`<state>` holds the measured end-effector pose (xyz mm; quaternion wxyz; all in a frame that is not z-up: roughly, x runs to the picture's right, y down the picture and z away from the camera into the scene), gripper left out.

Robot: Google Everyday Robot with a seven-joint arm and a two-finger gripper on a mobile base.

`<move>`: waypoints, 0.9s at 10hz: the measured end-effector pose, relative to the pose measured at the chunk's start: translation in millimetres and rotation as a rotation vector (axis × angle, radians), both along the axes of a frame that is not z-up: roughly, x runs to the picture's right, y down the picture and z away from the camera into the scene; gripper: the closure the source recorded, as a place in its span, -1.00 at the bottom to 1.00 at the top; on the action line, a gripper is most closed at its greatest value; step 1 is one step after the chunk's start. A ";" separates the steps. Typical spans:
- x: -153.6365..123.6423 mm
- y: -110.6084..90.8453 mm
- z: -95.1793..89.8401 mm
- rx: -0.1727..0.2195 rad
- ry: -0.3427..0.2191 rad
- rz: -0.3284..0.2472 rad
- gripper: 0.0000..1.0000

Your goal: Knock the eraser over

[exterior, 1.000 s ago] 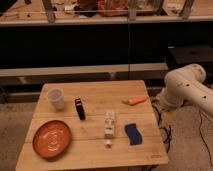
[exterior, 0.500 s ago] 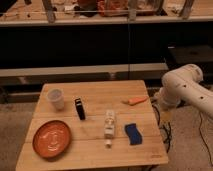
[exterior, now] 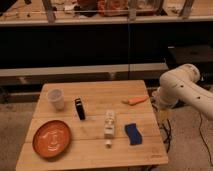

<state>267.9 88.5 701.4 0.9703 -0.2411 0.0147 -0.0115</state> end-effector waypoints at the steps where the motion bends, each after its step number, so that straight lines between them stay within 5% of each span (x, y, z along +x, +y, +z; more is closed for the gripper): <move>1: -1.6 -1.2 0.9 0.004 -0.002 -0.004 -0.60; 9: -13.2 -9.6 9.2 0.045 -0.022 -0.033 -0.60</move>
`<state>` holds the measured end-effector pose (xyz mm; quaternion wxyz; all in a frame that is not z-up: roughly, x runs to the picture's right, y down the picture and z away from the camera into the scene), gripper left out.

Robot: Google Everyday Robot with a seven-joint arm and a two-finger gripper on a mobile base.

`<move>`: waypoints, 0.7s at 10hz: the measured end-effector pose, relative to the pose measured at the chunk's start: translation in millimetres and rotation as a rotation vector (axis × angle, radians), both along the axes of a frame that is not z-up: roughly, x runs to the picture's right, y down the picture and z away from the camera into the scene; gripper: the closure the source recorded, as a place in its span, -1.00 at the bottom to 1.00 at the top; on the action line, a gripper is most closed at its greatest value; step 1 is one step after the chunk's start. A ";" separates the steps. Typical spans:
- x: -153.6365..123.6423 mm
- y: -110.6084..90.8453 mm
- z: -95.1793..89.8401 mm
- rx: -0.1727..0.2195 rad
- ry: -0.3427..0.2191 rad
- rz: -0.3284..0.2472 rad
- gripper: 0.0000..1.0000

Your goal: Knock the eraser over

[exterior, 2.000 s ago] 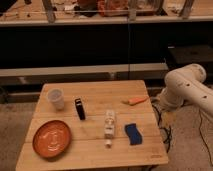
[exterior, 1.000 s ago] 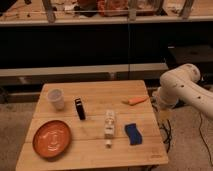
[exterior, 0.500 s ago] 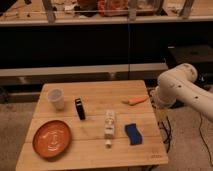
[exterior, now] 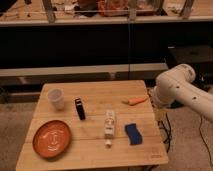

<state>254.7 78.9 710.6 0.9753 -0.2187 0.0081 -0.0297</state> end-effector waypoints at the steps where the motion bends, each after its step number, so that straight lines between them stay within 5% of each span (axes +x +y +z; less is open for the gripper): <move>1: -2.4 -1.6 1.4 0.007 -0.005 -0.004 -0.60; 7: -11.8 -8.4 7.7 0.044 -0.023 -0.024 -0.60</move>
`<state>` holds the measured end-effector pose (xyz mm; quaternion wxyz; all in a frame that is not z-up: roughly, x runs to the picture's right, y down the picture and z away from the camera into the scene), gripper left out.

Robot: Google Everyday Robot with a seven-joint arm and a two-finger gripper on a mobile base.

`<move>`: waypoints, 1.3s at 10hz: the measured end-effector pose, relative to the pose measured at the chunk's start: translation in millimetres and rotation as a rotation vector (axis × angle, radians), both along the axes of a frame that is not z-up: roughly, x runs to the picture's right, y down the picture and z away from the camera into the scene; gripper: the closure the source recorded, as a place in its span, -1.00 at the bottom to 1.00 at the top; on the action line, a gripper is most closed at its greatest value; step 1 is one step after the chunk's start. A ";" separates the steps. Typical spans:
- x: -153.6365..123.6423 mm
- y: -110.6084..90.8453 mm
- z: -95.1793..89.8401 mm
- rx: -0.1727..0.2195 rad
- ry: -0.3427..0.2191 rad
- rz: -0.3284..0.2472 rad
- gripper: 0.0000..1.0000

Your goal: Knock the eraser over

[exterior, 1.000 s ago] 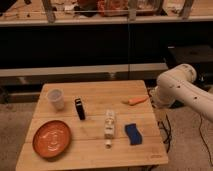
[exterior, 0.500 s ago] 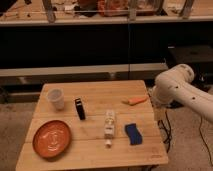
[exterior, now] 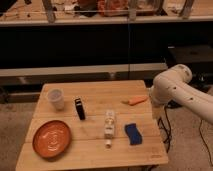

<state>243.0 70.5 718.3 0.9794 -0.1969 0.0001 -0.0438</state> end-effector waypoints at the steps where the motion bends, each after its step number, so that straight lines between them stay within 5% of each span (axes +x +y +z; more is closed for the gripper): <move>1: -1.4 -0.8 0.9 0.005 -0.003 -0.003 -0.60; 13: -23.1 -14.4 13.3 0.074 -0.063 -0.073 -0.60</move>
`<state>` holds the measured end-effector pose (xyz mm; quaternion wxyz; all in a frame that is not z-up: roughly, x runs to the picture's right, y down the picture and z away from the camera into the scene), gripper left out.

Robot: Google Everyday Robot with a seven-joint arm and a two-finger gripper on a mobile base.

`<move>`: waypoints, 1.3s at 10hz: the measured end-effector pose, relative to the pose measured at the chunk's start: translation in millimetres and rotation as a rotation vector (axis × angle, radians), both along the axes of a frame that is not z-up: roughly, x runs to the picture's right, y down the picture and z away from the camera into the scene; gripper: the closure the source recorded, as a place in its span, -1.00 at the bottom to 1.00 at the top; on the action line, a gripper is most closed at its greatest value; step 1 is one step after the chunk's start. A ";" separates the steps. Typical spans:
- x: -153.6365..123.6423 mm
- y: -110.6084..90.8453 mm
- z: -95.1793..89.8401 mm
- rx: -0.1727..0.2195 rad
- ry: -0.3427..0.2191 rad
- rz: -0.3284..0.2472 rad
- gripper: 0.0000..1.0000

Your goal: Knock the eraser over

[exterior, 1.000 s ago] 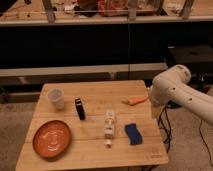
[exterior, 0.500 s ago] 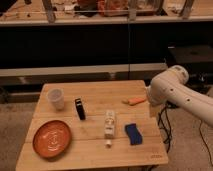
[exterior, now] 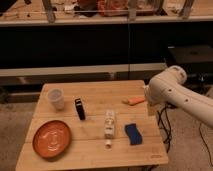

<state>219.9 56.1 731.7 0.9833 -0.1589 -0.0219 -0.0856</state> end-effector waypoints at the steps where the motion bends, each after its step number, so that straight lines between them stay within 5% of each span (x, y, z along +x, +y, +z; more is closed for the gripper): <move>1: -1.4 -0.5 1.1 0.005 -0.005 -0.007 -0.60; 13: -24.5 -11.3 12.3 0.059 -0.072 -0.095 -0.60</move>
